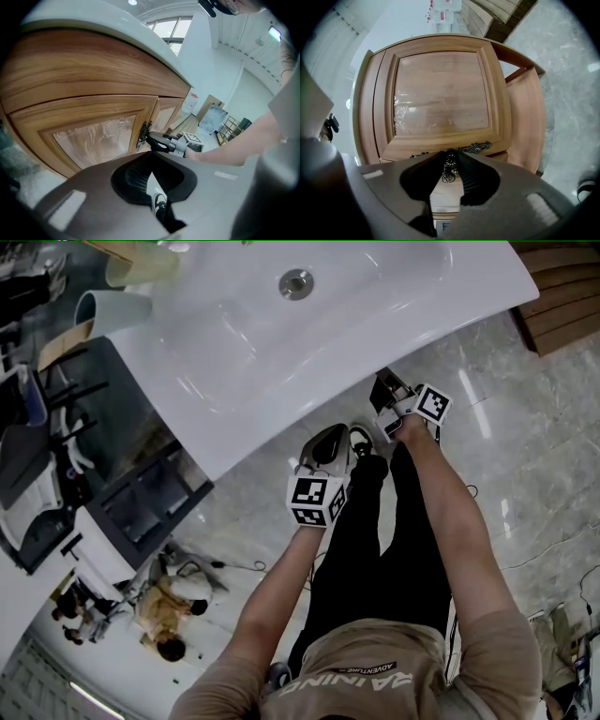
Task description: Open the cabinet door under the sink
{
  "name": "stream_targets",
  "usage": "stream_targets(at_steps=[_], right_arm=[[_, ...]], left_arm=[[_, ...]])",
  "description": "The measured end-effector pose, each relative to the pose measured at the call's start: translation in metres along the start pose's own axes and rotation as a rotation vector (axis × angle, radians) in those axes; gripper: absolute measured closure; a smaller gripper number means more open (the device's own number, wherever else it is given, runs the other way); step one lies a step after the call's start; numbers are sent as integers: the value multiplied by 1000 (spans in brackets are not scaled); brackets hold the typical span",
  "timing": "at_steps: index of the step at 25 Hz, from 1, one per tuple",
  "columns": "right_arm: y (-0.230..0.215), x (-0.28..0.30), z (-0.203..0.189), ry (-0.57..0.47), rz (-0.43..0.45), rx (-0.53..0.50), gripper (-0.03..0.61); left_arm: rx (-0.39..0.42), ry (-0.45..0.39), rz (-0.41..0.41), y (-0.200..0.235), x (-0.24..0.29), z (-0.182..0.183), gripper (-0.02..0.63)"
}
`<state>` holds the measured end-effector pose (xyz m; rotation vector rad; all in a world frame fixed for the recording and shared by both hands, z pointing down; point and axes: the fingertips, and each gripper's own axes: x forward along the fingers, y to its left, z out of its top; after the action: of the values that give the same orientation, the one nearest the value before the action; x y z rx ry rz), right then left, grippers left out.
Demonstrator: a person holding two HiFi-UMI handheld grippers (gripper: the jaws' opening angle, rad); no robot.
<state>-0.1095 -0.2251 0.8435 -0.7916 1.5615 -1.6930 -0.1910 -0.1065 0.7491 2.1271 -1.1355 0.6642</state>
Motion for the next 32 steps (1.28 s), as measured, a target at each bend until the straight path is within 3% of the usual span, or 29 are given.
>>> stream_targets(at_steps=[4,21,32], right_arm=[[-1,-1,0,-14,21,37,495],[4,-47,-6,83,-34,-107,494],[4,-84,-7,235,-49,-143,494]], left_arm=[[5,9,2,2,1,-3,597],[56,10,-21,15,-5,10,598],[68,47,-47,-7,-5,-2,598]])
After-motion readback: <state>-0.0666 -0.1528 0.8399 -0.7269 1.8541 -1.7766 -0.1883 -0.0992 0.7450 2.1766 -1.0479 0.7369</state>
